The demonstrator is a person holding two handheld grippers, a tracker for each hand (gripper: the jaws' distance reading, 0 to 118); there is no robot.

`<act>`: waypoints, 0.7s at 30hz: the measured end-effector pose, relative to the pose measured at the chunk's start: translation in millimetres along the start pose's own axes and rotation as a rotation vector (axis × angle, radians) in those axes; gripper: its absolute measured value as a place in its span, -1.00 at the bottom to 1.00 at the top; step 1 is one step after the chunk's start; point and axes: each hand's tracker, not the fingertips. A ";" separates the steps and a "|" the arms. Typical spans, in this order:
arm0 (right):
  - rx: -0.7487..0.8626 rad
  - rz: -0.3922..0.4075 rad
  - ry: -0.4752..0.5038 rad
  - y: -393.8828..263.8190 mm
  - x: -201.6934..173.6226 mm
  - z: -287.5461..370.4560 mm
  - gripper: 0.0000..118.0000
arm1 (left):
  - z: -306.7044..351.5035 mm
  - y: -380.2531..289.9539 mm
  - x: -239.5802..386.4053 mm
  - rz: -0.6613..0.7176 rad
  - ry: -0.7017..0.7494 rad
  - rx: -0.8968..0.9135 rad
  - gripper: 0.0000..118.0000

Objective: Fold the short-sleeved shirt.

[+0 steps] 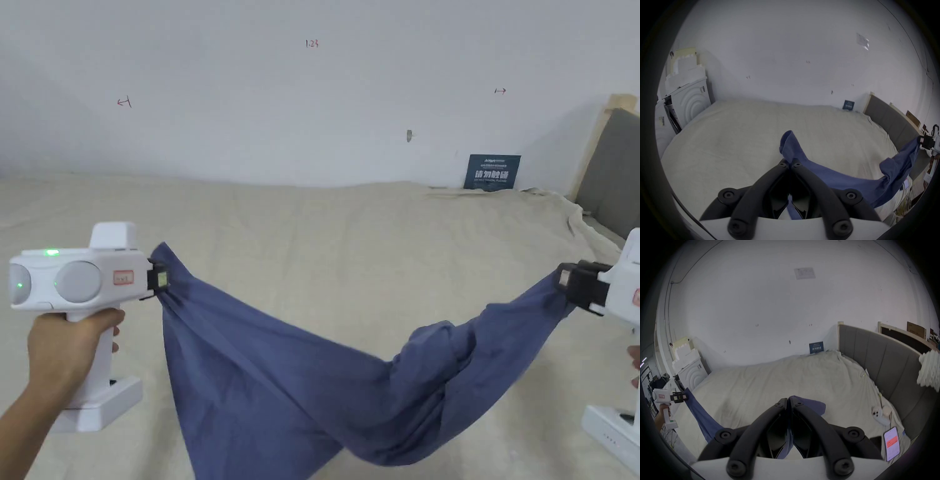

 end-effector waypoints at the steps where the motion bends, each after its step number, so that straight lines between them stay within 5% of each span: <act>1: 0.018 0.010 -0.011 8.7 -0.9 -1.1 -0.98 | 3.8 7.6 -4.0 0.005 0.009 0.017 -1.00; 21: 0.128 -0.025 -0.130 120.6 10.5 -101.3 -0.97 | 0.6 135.6 -48.7 0.101 0.172 0.239 -1.00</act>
